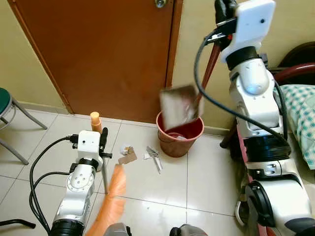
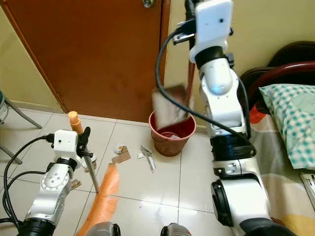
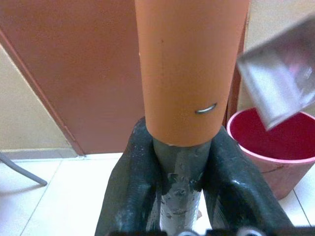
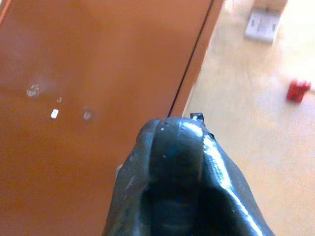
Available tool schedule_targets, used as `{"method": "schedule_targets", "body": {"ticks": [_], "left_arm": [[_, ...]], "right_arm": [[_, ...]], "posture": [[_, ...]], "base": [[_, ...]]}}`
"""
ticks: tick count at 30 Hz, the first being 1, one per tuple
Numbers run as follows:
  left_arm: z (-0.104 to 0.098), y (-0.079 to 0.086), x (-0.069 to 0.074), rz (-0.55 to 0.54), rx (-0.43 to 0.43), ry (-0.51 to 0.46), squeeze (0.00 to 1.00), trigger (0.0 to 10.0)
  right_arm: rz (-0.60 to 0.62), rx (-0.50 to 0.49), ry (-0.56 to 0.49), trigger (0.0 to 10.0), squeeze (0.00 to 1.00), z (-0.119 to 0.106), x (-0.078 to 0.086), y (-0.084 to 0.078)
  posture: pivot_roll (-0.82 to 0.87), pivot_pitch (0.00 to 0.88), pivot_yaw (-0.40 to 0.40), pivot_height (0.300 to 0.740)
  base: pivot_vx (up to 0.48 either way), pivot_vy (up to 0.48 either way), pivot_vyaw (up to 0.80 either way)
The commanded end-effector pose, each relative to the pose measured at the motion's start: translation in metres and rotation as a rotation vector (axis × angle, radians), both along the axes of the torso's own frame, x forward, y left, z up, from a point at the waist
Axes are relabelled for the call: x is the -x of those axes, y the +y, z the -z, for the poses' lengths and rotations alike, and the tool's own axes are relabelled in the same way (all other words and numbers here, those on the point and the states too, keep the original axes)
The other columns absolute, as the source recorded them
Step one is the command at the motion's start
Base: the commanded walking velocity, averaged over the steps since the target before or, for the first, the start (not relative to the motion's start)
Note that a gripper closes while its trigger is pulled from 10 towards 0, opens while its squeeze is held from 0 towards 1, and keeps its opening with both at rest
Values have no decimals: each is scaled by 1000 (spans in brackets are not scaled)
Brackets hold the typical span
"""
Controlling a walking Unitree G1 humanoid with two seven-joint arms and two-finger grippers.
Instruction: Sweep floor
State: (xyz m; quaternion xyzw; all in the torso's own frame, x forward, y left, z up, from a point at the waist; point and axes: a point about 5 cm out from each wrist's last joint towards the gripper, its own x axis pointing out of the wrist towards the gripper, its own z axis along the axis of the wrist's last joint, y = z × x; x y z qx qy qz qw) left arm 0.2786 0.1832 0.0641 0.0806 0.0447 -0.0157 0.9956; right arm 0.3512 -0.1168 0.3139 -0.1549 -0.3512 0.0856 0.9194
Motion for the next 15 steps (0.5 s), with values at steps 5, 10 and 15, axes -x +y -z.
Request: {"method": "schedule_targets", "body": {"ticks": [5, 10, 15], "left_arm": [[5, -3, 1, 3, -11, 28, 0, 10000], [6, -4, 1, 0, -10, 27, 0, 10000], [7, -4, 2, 1, -11, 29, 0, 10000]], "right_arm": [[-27, 123, -145, 10000, 0, -8, 7, 27], [-72, 250, -153, 10000, 0, 24, 10, 49], [-116, 330, -158, 10000, 0, 48, 17, 64]], "posture": [[-17, 34, -11, 740], [-13, 41, -16, 740], [-11, 45, -18, 740]], "base": [[0, 0, 0], [0, 0, 0], [0, 0, 0]]}}
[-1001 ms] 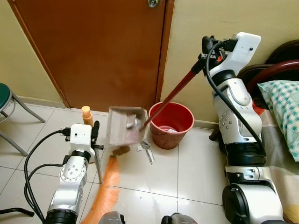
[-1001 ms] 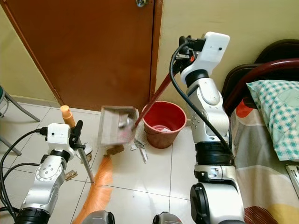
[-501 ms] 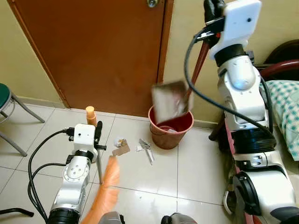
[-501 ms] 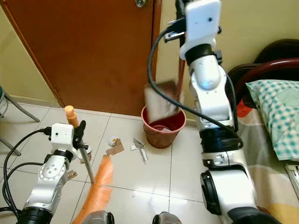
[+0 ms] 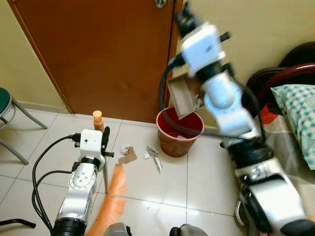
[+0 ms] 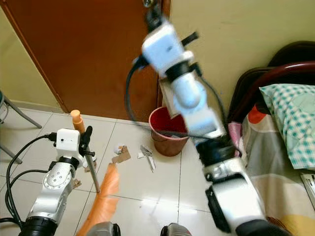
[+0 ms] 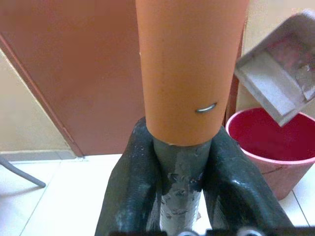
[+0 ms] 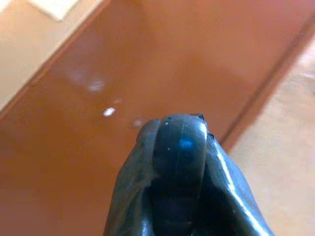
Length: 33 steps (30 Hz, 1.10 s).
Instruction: Sweep floor
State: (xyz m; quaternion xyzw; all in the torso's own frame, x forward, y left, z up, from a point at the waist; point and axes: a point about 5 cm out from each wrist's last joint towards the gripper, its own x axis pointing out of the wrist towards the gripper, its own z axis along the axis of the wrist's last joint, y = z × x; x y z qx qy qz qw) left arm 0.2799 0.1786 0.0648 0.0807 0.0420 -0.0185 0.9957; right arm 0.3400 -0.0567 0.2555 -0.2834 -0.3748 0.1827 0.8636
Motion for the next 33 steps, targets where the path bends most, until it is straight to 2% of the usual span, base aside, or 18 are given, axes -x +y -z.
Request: {"method": "schedule_targets", "body": {"ticks": [1, 2, 4, 6, 13, 17, 20, 22, 24, 25, 27, 28, 33], "left_arm": [[7, 0, 4, -4, -13, 34, 0, 10000], [7, 0, 4, -4, -13, 34, 0, 10000], [7, 0, 3, -3, -14, 34, 0, 10000], [7, 0, 3, -3, -15, 34, 0, 10000], [7, -1, 3, 0, -19, 35, 0, 10000], [7, -2, 3, 1, -21, 35, 0, 10000], [7, -2, 1, 2, -22, 32, 0, 10000], [7, -2, 0, 2, -24, 31, 0, 10000], [7, -2, 0, 1, -24, 31, 0, 10000], [7, -2, 0, 1, -25, 31, 0, 10000], [6, -3, -1, 3, -25, 30, 0, 10000], [6, -4, -1, 4, -26, 28, 0, 10000], [5, -4, -2, 2, -27, 25, 0, 10000]], "right_arm": [[-61, 56, -59, 10000, 0, 3, 9, 13], [-61, 56, -59, 10000, 0, 3, 9, 13], [-135, 154, -14, 10000, 0, 26, 15, 27], [-169, 205, 9, 10000, 0, 37, 19, 32], [-225, 297, 84, 10000, 0, 73, 28, 35], [-237, 335, 84, 10000, 0, 80, 32, 37], [-193, 319, 34, 10000, 0, 75, 30, 35], [-246, 351, 92, 10000, 0, 82, 31, 38], [-260, 361, 104, 10000, 0, 84, 32, 39], [-277, 379, 128, 10000, 0, 89, 32, 40], [-323, 513, 208, 10000, 0, 112, 37, 42], [-341, 621, 277, 10000, 0, 133, 40, 40], [-311, 629, 270, 10000, 0, 137, 40, 38]], "posture": [[-10, 47, -20, 740], [-10, 47, -20, 740], [-10, 47, -20, 740], [-10, 47, -20, 740], [-10, 49, -23, 740], [-10, 49, -23, 740], [-11, 47, -24, 740], [-11, 44, -25, 740], [-11, 44, -25, 740], [-11, 44, -24, 740], [-10, 41, -26, 740], [-8, 41, -26, 740], [-4, 42, -27, 740]], "base": [[0, 0, 0], [0, 0, 0], [0, 0, 0], [0, 0, 0], [0, 0, 0], [0, 0, 0], [0, 0, 0], [0, 0, 0], [0, 0, 0], [0, 0, 0], [0, 0, 0], [0, 0, 0], [0, 0, 0]]}}
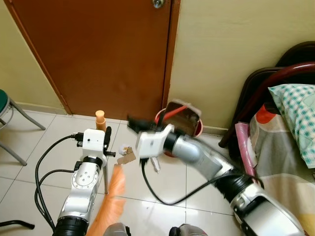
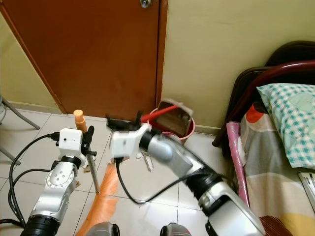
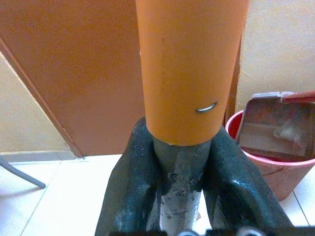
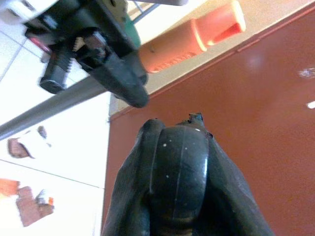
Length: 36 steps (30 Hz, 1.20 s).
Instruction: Sweep floor
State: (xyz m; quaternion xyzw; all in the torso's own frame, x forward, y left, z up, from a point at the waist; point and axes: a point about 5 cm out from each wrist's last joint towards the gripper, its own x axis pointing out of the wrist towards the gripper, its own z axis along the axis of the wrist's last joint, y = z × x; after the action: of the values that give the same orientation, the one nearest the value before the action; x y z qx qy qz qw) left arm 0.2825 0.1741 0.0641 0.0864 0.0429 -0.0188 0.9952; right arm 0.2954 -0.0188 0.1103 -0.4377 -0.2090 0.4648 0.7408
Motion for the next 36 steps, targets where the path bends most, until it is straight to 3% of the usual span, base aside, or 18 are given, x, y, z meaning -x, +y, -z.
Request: {"method": "schedule_targets", "body": {"ticks": [1, 6, 11, 12, 15, 19, 23, 31, 36], "left_arm": [[4, 1, 0, 0, -16, 22, 0, 10000], [4, 1, 0, -1, -18, 20, 0, 10000], [3, 0, -3, 2, -20, 16, 0, 10000], [3, 0, -4, 4, -21, 14, 0, 10000], [2, -1, -5, 7, -23, 10, 0, 10000], [1, -2, -5, 9, -25, 8, 0, 10000], [2, 1, -4, -8, -42, 6, 0, 10000], [3, 5, -1, -19, -53, 11, 0, 10000], [6, 8, 5, -16, -68, 19, 0, 10000]], "right_arm": [[19, -6, -51, 10000, 0, -10, -6, -1], [89, -104, -177, 10000, 0, -33, -18, -4], [110, -302, -335, 10000, 0, -78, -23, -4], [102, -372, -403, 10000, 0, -98, -22, -3], [110, -515, -430, 10000, 0, -128, -21, -1], [131, -685, -370, 10000, 0, -156, -23, -1], [168, -777, -280, 10000, 0, -161, -28, -4], [280, -933, -7, 10000, 0, -144, -36, -19], [375, -996, 175, 10000, 0, -114, -34, -34]], "posture": [[-5, 38, -26, 740], [-5, 32, -23, 740], [-5, 26, -20, 740], [-5, 24, -19, 740], [-4, 20, -17, 740], [-2, 18, -18, 740], [1, 19, -19, 740], [8, 18, -26, 740], [18, 24, -35, 740]], "base": [[0, 0, 0], [0, 0, 0], [0, 0, 0], [0, 0, 0], [0, 0, 0], [0, 0, 0], [0, 0, 0], [0, 0, 0], [0, 0, 0]]}}
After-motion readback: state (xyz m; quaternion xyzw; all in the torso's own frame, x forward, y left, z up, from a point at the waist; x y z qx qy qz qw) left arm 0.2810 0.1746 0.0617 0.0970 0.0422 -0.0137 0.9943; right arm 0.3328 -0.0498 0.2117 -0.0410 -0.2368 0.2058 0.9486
